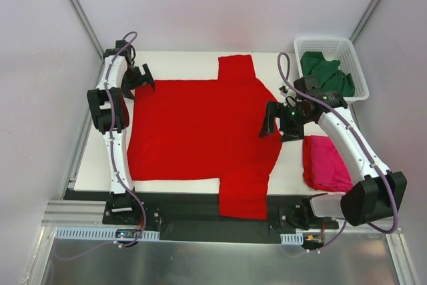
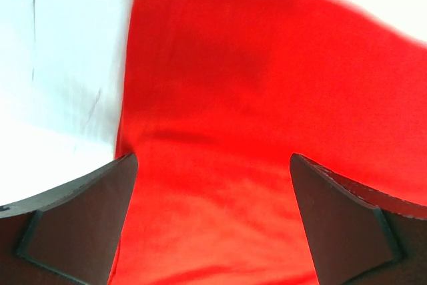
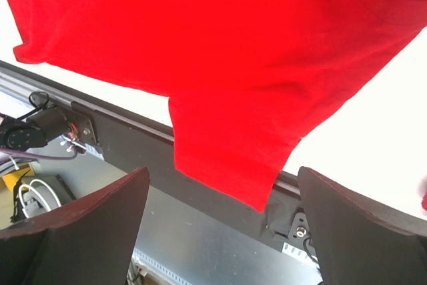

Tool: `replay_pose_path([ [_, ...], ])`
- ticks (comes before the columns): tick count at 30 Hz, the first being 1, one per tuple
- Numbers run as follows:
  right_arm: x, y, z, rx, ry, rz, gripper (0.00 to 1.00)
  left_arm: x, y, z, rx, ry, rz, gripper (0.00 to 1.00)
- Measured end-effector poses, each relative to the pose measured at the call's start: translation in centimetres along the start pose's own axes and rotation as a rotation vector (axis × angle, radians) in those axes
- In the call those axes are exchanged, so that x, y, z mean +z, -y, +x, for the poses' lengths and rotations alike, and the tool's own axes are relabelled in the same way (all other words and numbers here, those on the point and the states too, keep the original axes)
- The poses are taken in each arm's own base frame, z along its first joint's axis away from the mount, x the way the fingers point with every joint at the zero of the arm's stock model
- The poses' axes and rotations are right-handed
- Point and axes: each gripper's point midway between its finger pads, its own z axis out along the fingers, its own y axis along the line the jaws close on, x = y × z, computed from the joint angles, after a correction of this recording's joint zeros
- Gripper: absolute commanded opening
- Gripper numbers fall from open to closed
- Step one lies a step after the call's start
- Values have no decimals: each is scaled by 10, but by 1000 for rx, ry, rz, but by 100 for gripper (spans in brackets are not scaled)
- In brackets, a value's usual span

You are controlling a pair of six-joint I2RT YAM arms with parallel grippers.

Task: Fold and stack the t-shirts

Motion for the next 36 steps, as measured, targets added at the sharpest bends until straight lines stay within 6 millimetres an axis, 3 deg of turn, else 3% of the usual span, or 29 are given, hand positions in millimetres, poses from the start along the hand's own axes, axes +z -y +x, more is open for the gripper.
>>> replay_pose_path([
  [3, 4, 1, -2, 0, -3, 3, 96, -17, 6, 15, -14, -19, 29, 99],
  [8, 15, 4, -6, 9, -33, 12, 96, -39, 55, 44, 32, -33, 125, 99],
  [14, 27, 16, -13, -13, -32, 65, 96, -27, 101, 106, 125, -140, 177, 99],
  [17, 41, 31, -24, -33, -31, 132, 96, -20, 110, 138, 148, -200, 199, 99],
  [20, 62, 47, -40, -58, -45, 209, 96, -20, 102, 161, 143, -245, 201, 99],
  [23, 86, 54, -71, -84, -50, 253, 96, -20, 96, 162, 140, -246, 206, 99],
  [28, 131, 50, -121, -91, -52, 224, 96, -21, 101, 154, 132, -233, 263, 100],
  [36, 182, 52, -133, -54, -161, 167, 96, -14, 115, 147, 65, -279, 342, 99],
])
